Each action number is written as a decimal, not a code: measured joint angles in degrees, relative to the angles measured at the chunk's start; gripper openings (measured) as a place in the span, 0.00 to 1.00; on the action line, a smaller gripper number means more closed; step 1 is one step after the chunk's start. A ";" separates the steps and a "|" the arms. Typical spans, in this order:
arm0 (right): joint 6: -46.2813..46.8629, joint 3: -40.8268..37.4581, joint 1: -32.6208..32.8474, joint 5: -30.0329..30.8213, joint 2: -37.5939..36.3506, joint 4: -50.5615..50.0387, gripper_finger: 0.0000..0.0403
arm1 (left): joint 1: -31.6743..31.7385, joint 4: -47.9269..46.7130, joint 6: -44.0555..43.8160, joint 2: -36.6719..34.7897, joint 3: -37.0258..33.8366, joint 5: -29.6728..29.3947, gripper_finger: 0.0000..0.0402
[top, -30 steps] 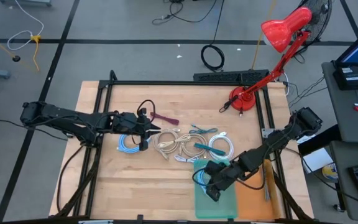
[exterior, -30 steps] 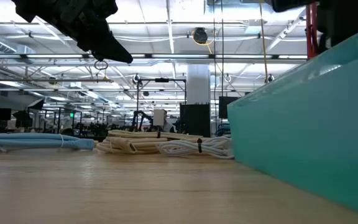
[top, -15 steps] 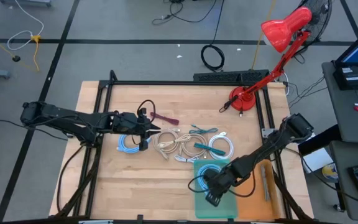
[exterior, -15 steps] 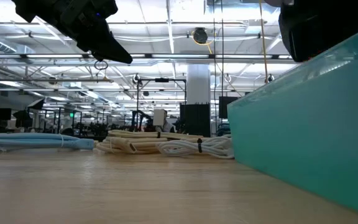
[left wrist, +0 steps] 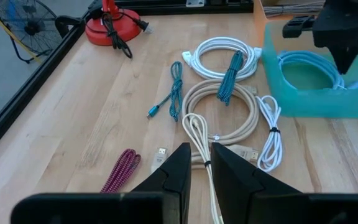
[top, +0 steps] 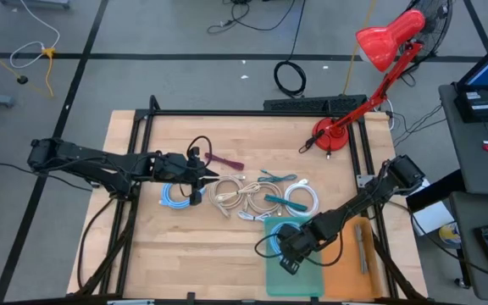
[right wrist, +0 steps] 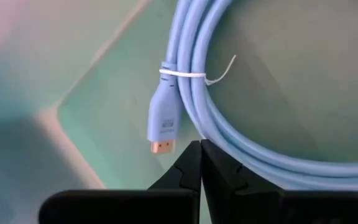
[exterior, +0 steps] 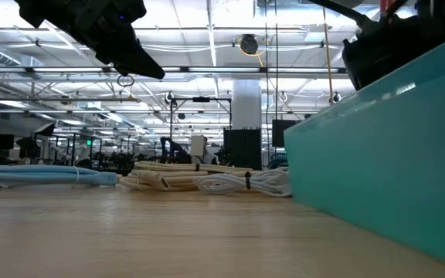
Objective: Pick & Place USB Port
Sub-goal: Put the light blue charger cable into the blue bin
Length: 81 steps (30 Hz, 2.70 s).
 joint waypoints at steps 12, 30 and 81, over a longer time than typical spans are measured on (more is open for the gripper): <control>-1.14 0.00 0.08 3.82 -0.39 -0.06 0.00 | 0.00 -0.03 0.00 0.00 0.00 0.00 0.17; -26.68 0.00 2.07 35.94 -15.52 17.23 0.00 | -0.02 -1.15 0.00 0.00 0.00 -0.15 0.17; -57.29 -25.16 -9.90 47.36 -16.09 58.89 0.00 | -14.35 -39.66 -21.81 8.07 0.00 4.45 0.65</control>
